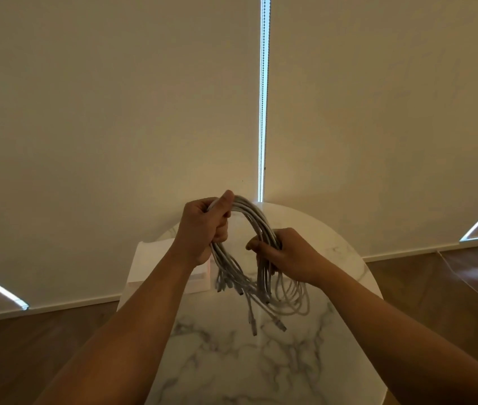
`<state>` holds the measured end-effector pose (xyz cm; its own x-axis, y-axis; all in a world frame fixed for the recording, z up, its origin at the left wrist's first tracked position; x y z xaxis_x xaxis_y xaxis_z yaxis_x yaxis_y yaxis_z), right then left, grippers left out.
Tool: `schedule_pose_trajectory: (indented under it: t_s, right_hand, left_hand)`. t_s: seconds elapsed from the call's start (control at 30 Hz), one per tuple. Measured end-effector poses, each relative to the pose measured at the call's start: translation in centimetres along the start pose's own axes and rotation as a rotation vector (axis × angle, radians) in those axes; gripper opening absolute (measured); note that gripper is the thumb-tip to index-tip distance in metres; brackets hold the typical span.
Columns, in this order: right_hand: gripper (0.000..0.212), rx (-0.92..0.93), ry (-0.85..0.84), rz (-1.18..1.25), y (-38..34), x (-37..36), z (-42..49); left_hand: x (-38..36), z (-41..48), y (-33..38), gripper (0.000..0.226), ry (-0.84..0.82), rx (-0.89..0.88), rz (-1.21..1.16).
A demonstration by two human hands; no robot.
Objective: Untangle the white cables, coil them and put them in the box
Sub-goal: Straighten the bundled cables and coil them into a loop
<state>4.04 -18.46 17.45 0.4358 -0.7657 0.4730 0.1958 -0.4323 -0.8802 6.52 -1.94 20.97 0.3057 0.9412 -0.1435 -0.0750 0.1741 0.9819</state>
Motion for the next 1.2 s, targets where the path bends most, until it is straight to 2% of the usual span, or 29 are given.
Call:
schedule_pose_trajectory:
  t_s: [0.13, 0.27, 0.33, 0.47, 0.77, 0.97, 1.2]
  right_hand:
    - [0.028, 0.064, 0.027, -0.005, -0.2, -0.4, -0.4]
    - [0.048, 0.096, 0.024, 0.048, -0.3, -1.4, -0.2]
    - [0.051, 0.104, 0.022, 0.063, -0.4, -1.7, 0.0]
    - [0.031, 0.119, -0.014, 0.102, -0.9, -2.6, 0.3]
    - [0.013, 0.078, -0.026, 0.325, -0.2, -3.9, 0.8]
    - [0.008, 0.033, -0.104, 0.378, 0.0, -3.2, 0.4]
    - [0.02, -0.029, -0.098, 0.32, 0.8, -2.6, 0.3]
  left_hand:
    - [-0.7, -0.1, 0.8, 0.038, -0.023, -0.006, 0.022]
    - [-1.8, -0.1, 1.2, 0.04, -0.023, 0.002, -0.028]
    - [-2.3, 0.0, 1.3, 0.041, 0.001, 0.011, -0.055]
    - [-2.9, 0.4, 1.2, 0.031, 0.054, 0.008, -0.083]
    - [-2.5, 1.0, 1.0, 0.03, 0.117, 0.051, -0.108]
    - [-1.4, 0.9, 1.1, 0.029, 0.138, 0.073, -0.176]
    - [-0.4, 1.0, 0.7, 0.032, 0.192, 0.071, -0.228]
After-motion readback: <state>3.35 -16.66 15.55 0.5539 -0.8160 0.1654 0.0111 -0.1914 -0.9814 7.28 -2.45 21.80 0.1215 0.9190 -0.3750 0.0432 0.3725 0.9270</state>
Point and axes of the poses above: each hand's wrist, its own z-axis towards the middle knuckle, its own x-axis out of the back of the hand, y = z × x, the point moved 5 cm from there along z, towards the middle knuckle, and after that the axes turned 9 degrees about -y, right-handed, at the moved point
